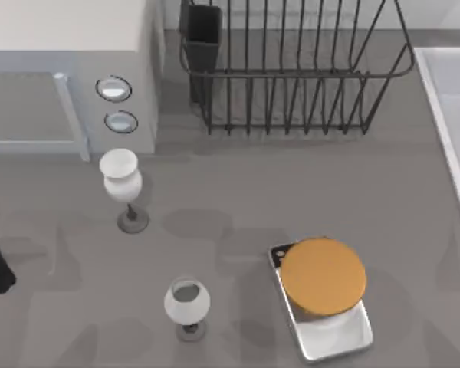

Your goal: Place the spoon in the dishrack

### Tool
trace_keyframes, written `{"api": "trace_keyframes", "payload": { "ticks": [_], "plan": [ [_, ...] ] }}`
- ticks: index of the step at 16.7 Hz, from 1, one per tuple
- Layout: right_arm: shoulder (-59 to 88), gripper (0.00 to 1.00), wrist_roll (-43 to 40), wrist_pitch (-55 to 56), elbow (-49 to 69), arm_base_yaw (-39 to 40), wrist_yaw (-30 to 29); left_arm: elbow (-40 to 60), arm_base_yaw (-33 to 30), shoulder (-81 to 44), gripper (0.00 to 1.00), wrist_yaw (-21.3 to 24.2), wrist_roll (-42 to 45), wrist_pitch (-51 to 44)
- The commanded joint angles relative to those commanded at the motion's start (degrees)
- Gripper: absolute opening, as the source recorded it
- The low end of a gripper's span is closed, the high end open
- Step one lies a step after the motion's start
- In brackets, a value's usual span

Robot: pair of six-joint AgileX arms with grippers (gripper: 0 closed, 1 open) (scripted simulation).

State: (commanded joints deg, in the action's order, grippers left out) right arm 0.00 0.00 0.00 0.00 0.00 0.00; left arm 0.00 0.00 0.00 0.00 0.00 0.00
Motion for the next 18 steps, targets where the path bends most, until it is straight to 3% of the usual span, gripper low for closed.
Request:
{"api": "trace_keyframes", "payload": {
  "ticks": [3, 7, 18],
  "plan": [
    [0.69, 1.0, -0.61, -0.63, 0.63, -0.4, 0.02, 0.0, 0.0, 0.0, 1.0, 0.0, 0.0, 0.0],
    [9.25, 1.0, -7.41, -7.67, 7.58, -5.06, 0.06, 0.0, 0.0, 0.0, 1.0, 0.0, 0.0, 0.0],
    [63.78, 1.0, -42.44, -44.3, 40.69, -28.09, -0.35, 0.0, 0.0, 0.0, 1.0, 0.0, 0.0, 0.0]
  ]
}}
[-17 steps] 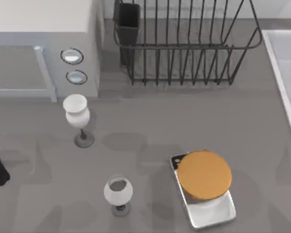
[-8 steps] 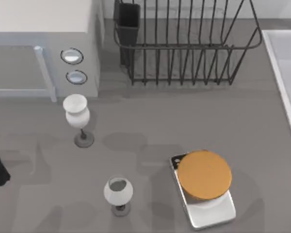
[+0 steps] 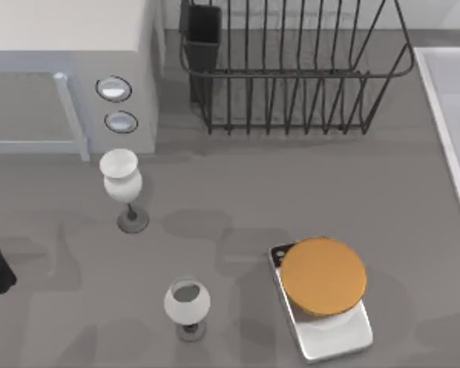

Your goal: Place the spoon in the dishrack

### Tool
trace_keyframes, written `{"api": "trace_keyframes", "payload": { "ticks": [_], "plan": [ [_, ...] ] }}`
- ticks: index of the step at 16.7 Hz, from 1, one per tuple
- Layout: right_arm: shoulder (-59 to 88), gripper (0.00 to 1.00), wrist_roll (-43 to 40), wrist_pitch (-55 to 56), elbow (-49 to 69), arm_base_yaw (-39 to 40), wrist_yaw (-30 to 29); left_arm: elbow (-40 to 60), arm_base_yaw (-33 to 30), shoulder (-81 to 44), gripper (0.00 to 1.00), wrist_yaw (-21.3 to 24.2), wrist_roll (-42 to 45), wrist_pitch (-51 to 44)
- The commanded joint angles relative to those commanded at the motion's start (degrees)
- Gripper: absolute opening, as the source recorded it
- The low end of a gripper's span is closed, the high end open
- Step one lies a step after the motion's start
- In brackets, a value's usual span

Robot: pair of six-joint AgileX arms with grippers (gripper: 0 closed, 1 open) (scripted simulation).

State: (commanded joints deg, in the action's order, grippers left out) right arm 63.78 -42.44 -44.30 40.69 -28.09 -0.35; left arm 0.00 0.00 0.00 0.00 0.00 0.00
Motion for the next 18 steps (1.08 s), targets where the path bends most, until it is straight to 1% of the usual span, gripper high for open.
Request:
{"api": "trace_keyframes", "payload": {
  "ticks": [4, 8, 14, 16, 18],
  "plan": [
    [14.52, 1.0, -9.8, -10.11, 9.72, -6.43, 0.25, 0.0, 0.0, 0.0, 1.0, 0.0, 0.0, 0.0],
    [21.76, 1.0, -14.82, -15.15, 14.79, -9.71, 0.59, 0.0, 0.0, 0.0, 1.0, 0.0, 0.0, 0.0],
    [21.98, 1.0, -14.98, -15.11, 14.76, -9.63, 0.58, 0.0, 0.0, 0.0, 1.0, 0.0, 0.0, 0.0],
    [23.06, 1.0, -14.88, -13.1, 13.52, -9.65, 0.6, 0.0, 0.0, 0.0, 1.0, 0.0, 0.0, 0.0],
    [25.12, 1.0, -14.78, -8.71, 11.21, -9.65, 0.62, 0.0, 0.0, 0.0, 1.0, 0.0, 0.0, 0.0]
  ]
}}
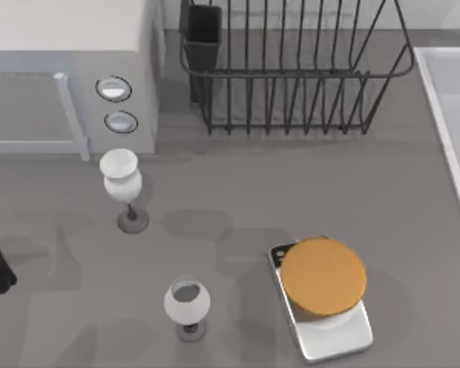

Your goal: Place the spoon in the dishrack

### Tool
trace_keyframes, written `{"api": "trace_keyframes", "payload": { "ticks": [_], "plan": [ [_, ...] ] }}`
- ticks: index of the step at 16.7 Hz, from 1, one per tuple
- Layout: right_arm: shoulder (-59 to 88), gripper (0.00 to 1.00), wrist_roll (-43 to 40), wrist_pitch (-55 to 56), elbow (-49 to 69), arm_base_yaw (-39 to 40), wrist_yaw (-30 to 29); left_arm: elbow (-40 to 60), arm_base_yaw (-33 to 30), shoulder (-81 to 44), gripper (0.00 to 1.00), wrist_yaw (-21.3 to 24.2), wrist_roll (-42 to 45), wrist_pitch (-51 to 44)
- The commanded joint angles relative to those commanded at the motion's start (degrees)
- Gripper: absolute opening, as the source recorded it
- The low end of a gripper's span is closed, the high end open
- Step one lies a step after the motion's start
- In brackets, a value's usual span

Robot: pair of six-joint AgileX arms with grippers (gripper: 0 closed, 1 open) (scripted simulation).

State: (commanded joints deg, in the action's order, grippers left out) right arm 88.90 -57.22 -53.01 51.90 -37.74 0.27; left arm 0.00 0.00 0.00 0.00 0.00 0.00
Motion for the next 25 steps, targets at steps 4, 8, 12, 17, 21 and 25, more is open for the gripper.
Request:
{"api": "trace_keyframes", "payload": {
  "ticks": [4, 8, 12, 17, 21, 25],
  "plan": [
    [5.61, 1.0, 0.13, 12.53, -6.15, 0.06, -0.01, 0.0, 0.0, 0.0, 1.0, 0.0, 0.0, 0.0],
    [8.93, 1.0, 0.19, 18.88, -9.74, 0.07, -0.01, 0.0, 0.0, 0.0, 1.0, 0.0, 0.0, 0.0],
    [8.99, 1.0, 0.2, 18.99, -9.8, 0.07, -0.01, 0.0, 0.0, 0.0, 1.0, 0.0, 0.0, 0.0],
    [8.99, 0.62, 0.2, 18.99, -9.8, 0.07, -0.01, 0.0, 0.0, 0.0, 1.0, 0.0, 0.0, 0.0],
    [8.99, 0.32, 0.2, 18.99, -9.8, 0.07, -0.01, 0.0, 0.0, 0.0, 1.0, 0.0, 0.0, 0.0],
    [8.99, 0.02, 0.2, 18.99, -9.8, 0.07, -0.01, 0.0, 0.0, 0.0, 1.0, 0.0, 0.0, 0.0]
  ]
}}
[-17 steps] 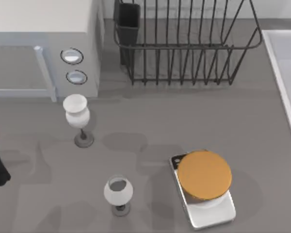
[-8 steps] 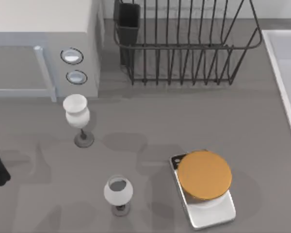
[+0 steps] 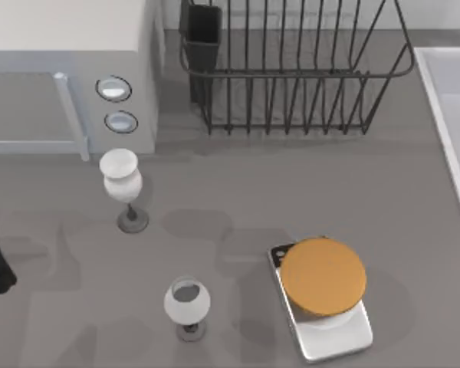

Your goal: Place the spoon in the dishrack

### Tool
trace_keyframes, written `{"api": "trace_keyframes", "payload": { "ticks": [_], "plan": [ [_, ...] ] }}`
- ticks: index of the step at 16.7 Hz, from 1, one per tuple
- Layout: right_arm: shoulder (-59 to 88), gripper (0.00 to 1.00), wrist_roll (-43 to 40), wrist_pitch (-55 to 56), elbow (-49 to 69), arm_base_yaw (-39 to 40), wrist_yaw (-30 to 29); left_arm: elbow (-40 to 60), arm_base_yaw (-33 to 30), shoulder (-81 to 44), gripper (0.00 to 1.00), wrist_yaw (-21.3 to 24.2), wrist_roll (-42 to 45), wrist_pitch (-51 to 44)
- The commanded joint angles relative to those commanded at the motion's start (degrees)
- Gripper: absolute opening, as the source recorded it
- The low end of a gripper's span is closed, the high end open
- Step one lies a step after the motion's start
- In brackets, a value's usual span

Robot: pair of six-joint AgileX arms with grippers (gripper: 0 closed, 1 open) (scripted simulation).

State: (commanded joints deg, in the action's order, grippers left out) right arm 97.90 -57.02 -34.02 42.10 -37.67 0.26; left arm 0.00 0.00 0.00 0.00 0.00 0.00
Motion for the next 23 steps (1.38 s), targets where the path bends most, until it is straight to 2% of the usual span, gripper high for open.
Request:
{"api": "trace_keyframes", "payload": {
  "ticks": [8, 9, 13, 23],
  "plan": [
    [0.0, 0.0, 0.0, 0.0, 0.0, 0.0, 0.0, 0.0, 0.0, 0.0, 1.0, 0.0, 0.0, 0.0],
    [-3.91, 0.0, 1.39, -5.2, 1.85, 0.09, 0.82, 0.0, 0.0, 0.0, 1.0, 0.0, 0.0, 0.0],
    [-4.3, 0.0, 0.97, -9.29, 5.82, -0.23, 0.9, 0.0, 0.0, 0.0, 1.0, 0.0, 0.0, 0.0],
    [-11.18, 0.0, 0.29, -47.64, 34.84, -0.68, 0.91, 0.0, 0.0, 0.0, 1.0, 0.0, 0.0, 0.0]
  ]
}}
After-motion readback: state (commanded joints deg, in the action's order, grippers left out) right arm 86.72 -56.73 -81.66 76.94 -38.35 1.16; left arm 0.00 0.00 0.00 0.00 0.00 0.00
